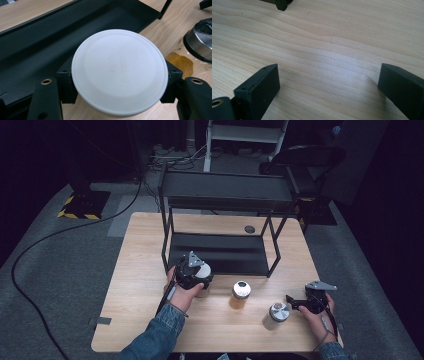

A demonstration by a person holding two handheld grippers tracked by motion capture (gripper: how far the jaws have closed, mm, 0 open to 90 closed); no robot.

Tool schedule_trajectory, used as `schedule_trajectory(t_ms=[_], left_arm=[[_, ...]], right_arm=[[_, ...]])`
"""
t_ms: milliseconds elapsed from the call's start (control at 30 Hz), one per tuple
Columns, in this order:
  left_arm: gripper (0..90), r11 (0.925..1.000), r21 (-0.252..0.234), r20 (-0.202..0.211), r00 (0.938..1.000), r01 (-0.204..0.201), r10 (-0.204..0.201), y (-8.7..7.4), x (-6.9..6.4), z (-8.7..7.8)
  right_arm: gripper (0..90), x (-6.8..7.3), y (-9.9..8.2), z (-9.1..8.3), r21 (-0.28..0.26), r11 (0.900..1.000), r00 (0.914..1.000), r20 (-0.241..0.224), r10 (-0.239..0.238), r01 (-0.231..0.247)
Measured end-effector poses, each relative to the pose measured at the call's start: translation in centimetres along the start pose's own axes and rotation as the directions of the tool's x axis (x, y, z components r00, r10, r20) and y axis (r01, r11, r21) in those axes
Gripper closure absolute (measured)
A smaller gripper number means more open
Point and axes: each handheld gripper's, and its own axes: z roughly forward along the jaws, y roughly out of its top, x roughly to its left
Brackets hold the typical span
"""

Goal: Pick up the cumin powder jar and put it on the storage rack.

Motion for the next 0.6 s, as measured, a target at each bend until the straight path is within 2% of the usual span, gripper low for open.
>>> schedule_trajectory(t_ms=[167,267,400,600], left_arm=[[33.5,0.9998,-0.02,-0.005,1.0,-0.002,0.002,0.6,0.0,-1.2],[33.4,0.9997,-0.024,-0.003,1.0,0.006,-0.006,0.8,0.1,-1.4],[33.4,0.9997,-0.025,-0.019,0.9998,-0.007,0.006,1.5,-0.1,-1.9],[33.5,0.9994,-0.033,-0.02,0.9998,-0.007,0.006,2.3,0.2,-2.4]], right_arm=[[3.9,0.0,0.1,0.1,0.002,1.0,1.0,0.003,0.002,-0.002],[3.8,0.0,0.2,0.2,0.001,1.0,1.0,0.004,0.002,-0.002],[3.8,0.0,0.2,0.2,0.001,1.0,1.0,0.003,0.002,-0.002],[3.8,0.0,0.2,0.2,0.001,1.0,1.0,0.003,0.003,-0.003]])
